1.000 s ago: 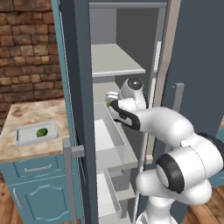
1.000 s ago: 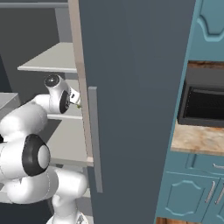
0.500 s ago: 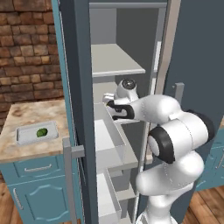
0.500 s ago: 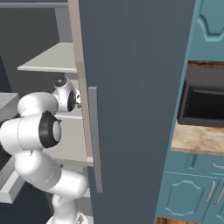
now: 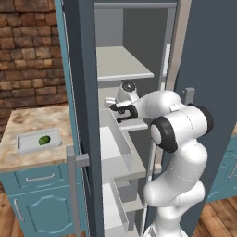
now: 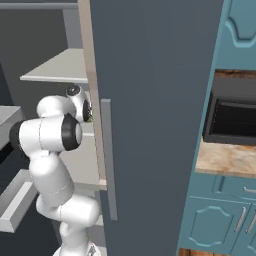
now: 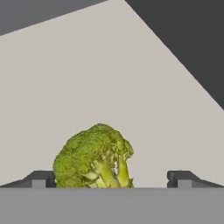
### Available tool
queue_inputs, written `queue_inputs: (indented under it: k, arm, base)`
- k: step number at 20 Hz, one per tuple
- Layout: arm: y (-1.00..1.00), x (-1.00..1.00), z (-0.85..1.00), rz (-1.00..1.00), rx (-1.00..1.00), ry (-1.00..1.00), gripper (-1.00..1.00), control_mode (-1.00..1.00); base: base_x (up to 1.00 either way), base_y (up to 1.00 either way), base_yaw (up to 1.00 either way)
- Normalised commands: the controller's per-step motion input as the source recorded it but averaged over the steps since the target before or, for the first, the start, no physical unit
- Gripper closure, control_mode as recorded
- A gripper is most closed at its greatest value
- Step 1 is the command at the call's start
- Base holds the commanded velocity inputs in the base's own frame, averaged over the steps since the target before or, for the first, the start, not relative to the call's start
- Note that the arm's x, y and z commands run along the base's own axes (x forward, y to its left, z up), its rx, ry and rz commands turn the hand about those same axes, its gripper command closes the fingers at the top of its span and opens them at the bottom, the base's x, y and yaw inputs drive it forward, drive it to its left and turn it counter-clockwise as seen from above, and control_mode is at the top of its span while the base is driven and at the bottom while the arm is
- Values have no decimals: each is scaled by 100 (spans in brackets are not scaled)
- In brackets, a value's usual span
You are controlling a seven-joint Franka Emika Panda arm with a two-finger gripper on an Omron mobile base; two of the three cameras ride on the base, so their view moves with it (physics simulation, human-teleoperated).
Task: Take the avocado and broccoli out of the freezer and place them in the tupperware container on the counter. Then put the tupperware containing the vegetables back in the freezer.
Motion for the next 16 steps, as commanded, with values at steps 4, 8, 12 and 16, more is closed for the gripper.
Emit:
queue_inputs:
  k: [4,8,12,16]
  arm:
    - [12,26,-33,0,0,4,-100,-100]
    - [17,11,-40,0,0,6,-100,-100]
    - [16,0,-41,0,0,6,100,-100]
    - [-1,-13,-17,0,0,0,100,-100]
  base:
    - [0,0,0]
    - [0,0,0]
    - [0,0,0]
    - [0,0,0]
